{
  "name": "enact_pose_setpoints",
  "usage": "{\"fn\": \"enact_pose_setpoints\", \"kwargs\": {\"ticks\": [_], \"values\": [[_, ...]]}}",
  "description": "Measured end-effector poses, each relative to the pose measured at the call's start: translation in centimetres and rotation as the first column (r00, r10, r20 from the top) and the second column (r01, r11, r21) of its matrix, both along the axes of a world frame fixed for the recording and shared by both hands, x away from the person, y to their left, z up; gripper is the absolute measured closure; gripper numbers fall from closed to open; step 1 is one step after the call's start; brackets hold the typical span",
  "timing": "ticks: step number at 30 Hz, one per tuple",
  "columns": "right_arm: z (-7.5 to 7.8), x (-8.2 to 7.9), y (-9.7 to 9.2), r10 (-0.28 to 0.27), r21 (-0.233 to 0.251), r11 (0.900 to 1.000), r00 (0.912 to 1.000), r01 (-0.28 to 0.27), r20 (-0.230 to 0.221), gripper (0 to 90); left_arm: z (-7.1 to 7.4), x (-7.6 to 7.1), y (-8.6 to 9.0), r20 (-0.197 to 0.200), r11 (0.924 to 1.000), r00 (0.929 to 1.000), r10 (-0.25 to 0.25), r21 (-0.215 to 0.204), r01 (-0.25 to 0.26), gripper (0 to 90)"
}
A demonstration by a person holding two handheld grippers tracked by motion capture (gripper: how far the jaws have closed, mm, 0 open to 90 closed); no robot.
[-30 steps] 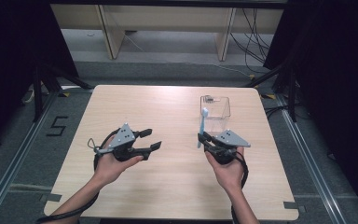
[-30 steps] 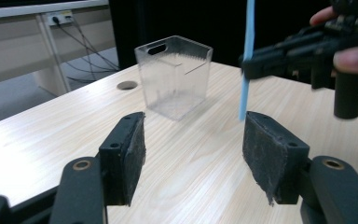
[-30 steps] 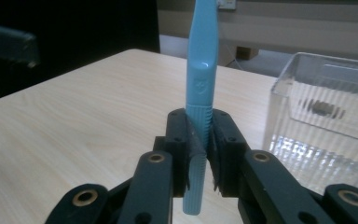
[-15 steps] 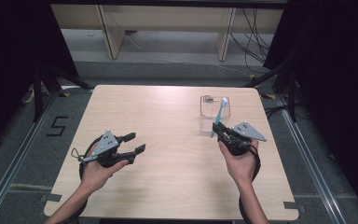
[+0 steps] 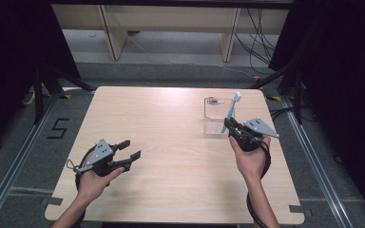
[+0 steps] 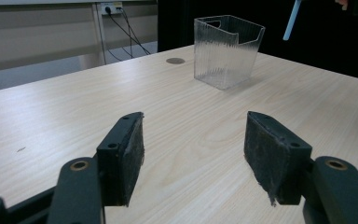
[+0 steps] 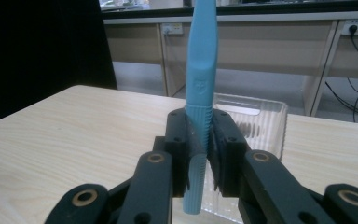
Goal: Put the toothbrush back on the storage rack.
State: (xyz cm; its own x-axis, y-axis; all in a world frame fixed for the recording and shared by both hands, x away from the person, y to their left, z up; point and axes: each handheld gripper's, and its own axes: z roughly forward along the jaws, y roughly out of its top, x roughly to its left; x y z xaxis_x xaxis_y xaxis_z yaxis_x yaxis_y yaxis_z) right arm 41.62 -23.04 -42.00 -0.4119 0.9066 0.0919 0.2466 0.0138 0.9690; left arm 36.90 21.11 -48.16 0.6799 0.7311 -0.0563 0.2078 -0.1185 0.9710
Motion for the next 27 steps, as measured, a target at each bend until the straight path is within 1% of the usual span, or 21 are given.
{"fn": "enact_pose_setpoints", "kwargs": {"ticks": [1,2,3,4,5,6,7,8,11,12,13,14,15,16,17,18,20,21,22,24,27], "values": [[0.1,0.2,-0.1,-0.007,-0.004,1.0,1.0,0.007,0.004,79.0,-0.2,0.0,0.1,-0.004,1.0,1.0,0.006,-0.002,-0.006,37.2],[0.3,0.4,-0.3,-0.016,0.002,0.9999,0.9999,0.016,-0.004,78.9,-0.5,0.0,0.2,-0.001,0.9999,1.0,0.01,-0.011,-0.01,37.1],[0.3,0.4,-0.3,-0.016,0.002,0.9999,0.9999,0.016,-0.004,78.9,-0.5,0.0,0.2,-0.001,0.9999,1.0,0.01,-0.011,-0.01,37.1],[0.5,0.8,-0.6,-0.028,-0.002,0.9996,0.9996,0.028,0.008,78.9,-0.6,-0.1,0.4,-0.008,0.9998,0.9998,0.018,0.003,-0.018,37.0],[0.5,0.8,-0.6,-0.028,-0.002,0.9996,0.9996,0.028,0.008,78.9,-0.7,-0.2,0.4,-0.01,0.9998,0.9997,0.021,0.002,-0.021,37.0],[0.7,1.1,-0.8,-0.034,-0.009,0.9994,0.9993,0.035,0.016,79.0,-1.0,0.0,0.5,-0.001,0.9997,0.9998,0.021,-0.009,-0.021,37.0],[0.8,1.1,-0.8,-0.043,0.001,0.9991,0.9991,0.043,-0.003,78.9,-1.1,0.0,0.5,-0.001,0.9996,0.9997,0.026,-0.008,-0.026,37.0],[0.8,1.4,-0.9,-0.047,-0.007,0.9989,0.9988,0.047,0.016,78.9,-1.1,-0.1,0.6,-0.008,0.9994,0.9994,0.035,0.003,-0.035,36.9],[1.1,1.6,-1.0,-0.054,-0.005,0.9985,0.9985,0.054,0.011,78.9,-1.2,-0.1,0.7,-0.01,0.9992,0.9991,0.041,-0.002,-0.041,36.9],[1.1,1.8,-1.1,-0.053,-0.003,0.9986,0.9984,0.053,0.022,78.9,-1.3,-0.1,0.7,-0.01,0.9991,0.999,0.043,-0.004,-0.043,36.9],[1.3,2.0,-1.2,-0.059,-0.016,0.9981,0.998,0.06,0.02,78.9,-1.4,-0.1,0.8,-0.012,0.9988,0.9987,0.049,-0.005,-0.05,36.8],[1.4,2.0,-1.1,-0.07,-0.003,0.9975,0.9975,0.07,0.005,78.9,-1.4,-0.1,0.9,-0.012,0.9987,0.9986,0.051,-0.004,-0.051,36.7],[1.4,2.0,-1.1,-0.07,-0.003,0.9975,0.9975,0.07,0.005,78.9,-1.4,-0.1,0.9,-0.012,0.9987,0.9986,0.051,-0.004,-0.051,36.7],[1.4,2.5,-1.4,-0.072,-0.02,0.9972,0.9971,0.072,0.027,78.9,-1.6,0.0,0.9,-0.006,0.9987,0.9988,0.048,-0.014,-0.048,36.6],[1.4,2.5,-1.4,-0.072,-0.02,0.9972,0.9971,0.072,0.027,78.9,-1.6,0.0,0.9,-0.006,0.9987,0.9988,0.048,-0.014,-0.048,36.6],[1.5,2.5,-1.4,-0.073,-0.011,0.9973,0.9971,0.073,0.02,78.9,-1.5,-0.1,1.0,-0.012,0.9985,0.9984,0.056,-0.001,-0.056,36.6],[1.5,2.9,-1.6,-0.084,-0.02,0.9962,0.9961,0.085,0.027,78.8,-1.7,0.0,1.1,-0.003,0.998,0.9982,0.06,-0.021,-0.06,36.5],[1.5,2.9,-1.6,-0.084,-0.02,0.9962,0.9961,0.085,0.027,78.8,-1.7,0.0,1.1,-0.003,0.998,0.9982,0.06,-0.021,-0.06,36.6],[1.5,3.0,-1.7,-0.083,-0.021,0.9963,0.9964,0.084,0.015,78.8,-1.7,0.0,1.3,-0.01,0.9975,0.9975,0.071,-0.009,-0.071,36.5],[1.4,3.2,-1.7,-0.09,-0.013,0.9958,0.9957,0.091,0.023,78.8,-1.7,0.0,1.4,-0.012,0.9973,0.9973,0.073,-0.011,-0.073,36.5],[1.5,3.5,-2.0,-0.097,-0.028,0.9949,0.995,0.097,0.027,78.8,-1.8,0.1,1.4,-0.012,0.9969,0.997,0.076,-0.021,-0.076,36.5]]}}
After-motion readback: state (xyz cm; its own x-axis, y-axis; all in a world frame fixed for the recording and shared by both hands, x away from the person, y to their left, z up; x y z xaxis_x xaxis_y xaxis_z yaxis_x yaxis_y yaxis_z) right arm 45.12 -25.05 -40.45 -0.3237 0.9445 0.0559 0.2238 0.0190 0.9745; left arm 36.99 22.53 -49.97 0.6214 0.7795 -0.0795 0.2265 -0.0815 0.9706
